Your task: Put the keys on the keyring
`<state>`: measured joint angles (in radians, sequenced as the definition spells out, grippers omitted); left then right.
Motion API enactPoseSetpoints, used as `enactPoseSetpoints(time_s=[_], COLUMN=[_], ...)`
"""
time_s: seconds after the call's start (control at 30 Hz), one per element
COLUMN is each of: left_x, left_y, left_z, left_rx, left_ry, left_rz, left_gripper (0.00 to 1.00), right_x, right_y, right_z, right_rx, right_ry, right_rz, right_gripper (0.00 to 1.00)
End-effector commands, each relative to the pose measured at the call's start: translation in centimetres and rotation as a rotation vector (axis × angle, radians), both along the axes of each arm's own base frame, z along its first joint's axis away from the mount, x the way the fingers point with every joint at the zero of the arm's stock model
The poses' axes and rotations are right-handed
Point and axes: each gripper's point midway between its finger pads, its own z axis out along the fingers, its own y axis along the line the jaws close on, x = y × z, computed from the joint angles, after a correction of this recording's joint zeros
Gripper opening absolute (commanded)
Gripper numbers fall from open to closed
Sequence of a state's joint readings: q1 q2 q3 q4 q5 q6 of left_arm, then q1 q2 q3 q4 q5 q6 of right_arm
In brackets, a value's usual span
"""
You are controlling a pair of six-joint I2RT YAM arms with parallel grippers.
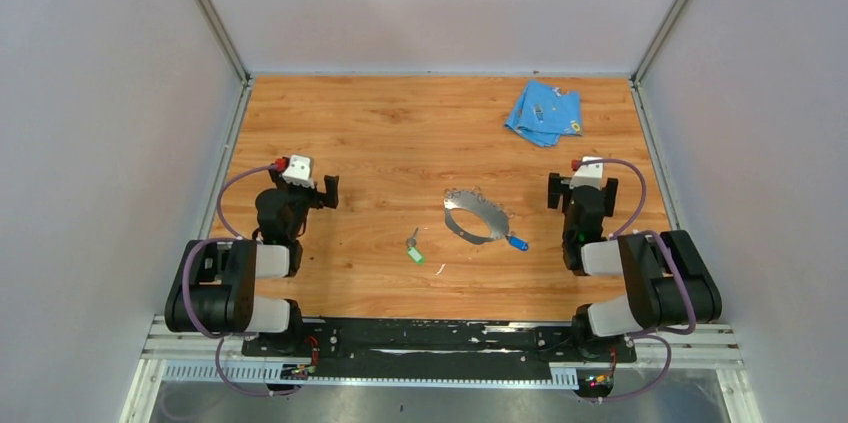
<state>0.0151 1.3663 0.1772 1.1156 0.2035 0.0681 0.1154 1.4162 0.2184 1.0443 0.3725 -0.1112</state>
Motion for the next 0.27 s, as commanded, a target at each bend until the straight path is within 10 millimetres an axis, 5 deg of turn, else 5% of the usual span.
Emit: enactPoseSetpoints(time_s=[0.0,0.23], left_x=[-0.2,-0.13], left_y=[0.19,-0.06], left_z=[-0.39,-0.24], left_rx=[0.024,0.025], left_ry=[0.01,0.0], left_rz=[0.008,-0.007], left_gripper=[1.0,1.0], right_x=[0.11,0.11], right_y=[-0.09,-0.12], right_z=[0.01,0.03], right_rx=[0.032,0.032], right_ry=[-0.002,-0.002], right_rz=[-0.002,-0.003], right_gripper=[1.0,1.0])
